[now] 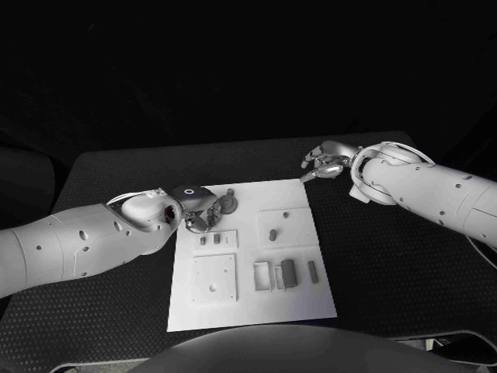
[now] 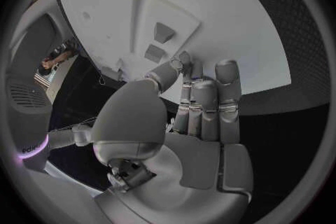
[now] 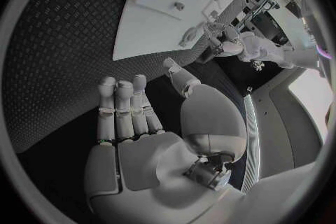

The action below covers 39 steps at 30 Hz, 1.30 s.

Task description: Assemble the parts on the task board

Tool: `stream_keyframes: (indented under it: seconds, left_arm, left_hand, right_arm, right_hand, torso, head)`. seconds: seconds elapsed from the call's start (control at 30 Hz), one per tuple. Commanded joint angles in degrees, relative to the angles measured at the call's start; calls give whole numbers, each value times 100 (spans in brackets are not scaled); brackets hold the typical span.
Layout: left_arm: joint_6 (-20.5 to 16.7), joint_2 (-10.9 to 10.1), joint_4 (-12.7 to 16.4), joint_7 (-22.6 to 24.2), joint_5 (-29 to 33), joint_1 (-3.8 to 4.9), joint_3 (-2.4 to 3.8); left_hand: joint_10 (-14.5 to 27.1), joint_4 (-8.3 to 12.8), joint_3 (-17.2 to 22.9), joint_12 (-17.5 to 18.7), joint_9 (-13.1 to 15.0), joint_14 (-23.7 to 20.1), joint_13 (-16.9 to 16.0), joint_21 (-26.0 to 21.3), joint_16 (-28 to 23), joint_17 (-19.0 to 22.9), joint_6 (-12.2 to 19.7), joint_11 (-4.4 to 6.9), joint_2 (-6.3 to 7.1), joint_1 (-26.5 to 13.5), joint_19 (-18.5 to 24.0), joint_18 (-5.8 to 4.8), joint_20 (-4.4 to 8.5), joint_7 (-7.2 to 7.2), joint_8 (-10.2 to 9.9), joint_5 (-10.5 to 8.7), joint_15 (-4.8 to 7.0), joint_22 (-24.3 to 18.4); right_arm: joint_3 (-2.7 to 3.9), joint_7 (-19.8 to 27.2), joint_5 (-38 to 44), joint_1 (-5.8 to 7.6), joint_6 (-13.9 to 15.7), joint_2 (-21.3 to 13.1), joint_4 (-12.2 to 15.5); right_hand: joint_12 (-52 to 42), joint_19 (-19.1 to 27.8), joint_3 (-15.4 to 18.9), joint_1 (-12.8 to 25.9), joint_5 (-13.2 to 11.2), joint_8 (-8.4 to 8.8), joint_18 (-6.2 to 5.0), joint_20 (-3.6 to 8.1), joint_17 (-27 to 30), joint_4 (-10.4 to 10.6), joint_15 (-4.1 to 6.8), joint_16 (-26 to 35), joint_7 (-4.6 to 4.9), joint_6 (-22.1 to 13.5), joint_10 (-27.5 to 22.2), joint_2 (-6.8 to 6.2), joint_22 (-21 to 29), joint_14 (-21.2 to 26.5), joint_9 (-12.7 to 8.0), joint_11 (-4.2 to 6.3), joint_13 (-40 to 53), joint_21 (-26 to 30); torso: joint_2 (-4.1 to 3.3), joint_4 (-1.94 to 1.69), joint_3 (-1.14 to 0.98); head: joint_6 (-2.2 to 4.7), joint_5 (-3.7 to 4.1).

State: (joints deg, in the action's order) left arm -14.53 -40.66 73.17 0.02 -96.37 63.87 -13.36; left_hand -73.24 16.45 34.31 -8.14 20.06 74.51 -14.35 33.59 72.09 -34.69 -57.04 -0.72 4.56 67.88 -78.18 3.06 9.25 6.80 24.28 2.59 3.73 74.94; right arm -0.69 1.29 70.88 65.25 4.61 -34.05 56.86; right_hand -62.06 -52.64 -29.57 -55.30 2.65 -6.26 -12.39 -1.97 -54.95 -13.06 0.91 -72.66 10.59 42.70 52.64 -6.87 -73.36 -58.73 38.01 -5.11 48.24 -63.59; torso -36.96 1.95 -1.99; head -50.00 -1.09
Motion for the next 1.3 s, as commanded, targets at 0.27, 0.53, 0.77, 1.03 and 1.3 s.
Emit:
stream_keyframes:
  seconds: [0.27,0.53,0.77,1.03,1.3]
  left_arm:
    - [-45,-7,-8,34,30,-25,-17]
    - [-29,-13,-20,-25,63,-25,-17]
    - [-13,-16,-25,-54,63,-25,-17]
    - [-37,-21,-45,-81,63,-24,-17]
    - [-86,-32,-69,-131,63,-24,-17]
  left_hand:
    - [-134,17,3,46,-10,-81,-59,-39,0,25,137,-139,194,40,-5,545,55,67,-118,23,64,74]
    - [-8,7,-60,132,-36,-101,-91,-80,-22,47,322,-184,325,10,-3,535,41,146,-227,23,23,61]
    - [31,7,-84,158,-36,-105,-108,-99,-32,57,362,-200,357,-4,-2,540,27,163,-248,23,8,56]
    - [60,2,-108,181,-44,-104,-136,-122,-37,67,449,-211,384,-21,-5,549,13,174,-293,23,-3,51]
    - [73,2,-114,195,-54,-104,-168,-143,-40,75,557,-213,390,-16,-10,556,6,168,-345,23,-5,47]
  right_arm:
    - [2,36,19,-1,-46,3,-3]
    - [2,42,19,-1,-73,1,5]
    - [2,36,19,-1,-79,-2,1]
    - [2,36,19,-1,-70,-3,2]
    - [2,38,19,-1,-67,-6,3]
  right_hand:
    - [-29,11,4,66,11,-32,-261,47,10,32,35,-17,86,-22,-42,-11,-5,-16,-6,17,-10,34]
    - [-29,12,4,67,11,-30,-261,47,11,32,35,-17,87,-26,-43,-13,-4,-15,-7,17,-12,35]
    - [-29,12,4,67,11,-28,-261,47,11,32,35,-17,87,-30,-43,-13,-4,-15,-9,16,-13,35]
    - [-29,13,4,72,11,-25,-261,47,11,36,34,-16,88,-36,-44,-13,-4,-14,-10,15,-14,36]
    - [-30,13,4,73,11,-24,-261,47,12,37,33,-16,89,-40,-44,-14,-4,-14,-12,14,-15,36]
  torso:
    - [0,-8,6]
    - [0,-6,4]
    - [0,-7,4]
    - [1,-4,2]
    - [0,-3,-1]
  head:
    - [0,10]
    - [0,7]
    - [0,1]
    - [0,-8]
    - [0,-6]
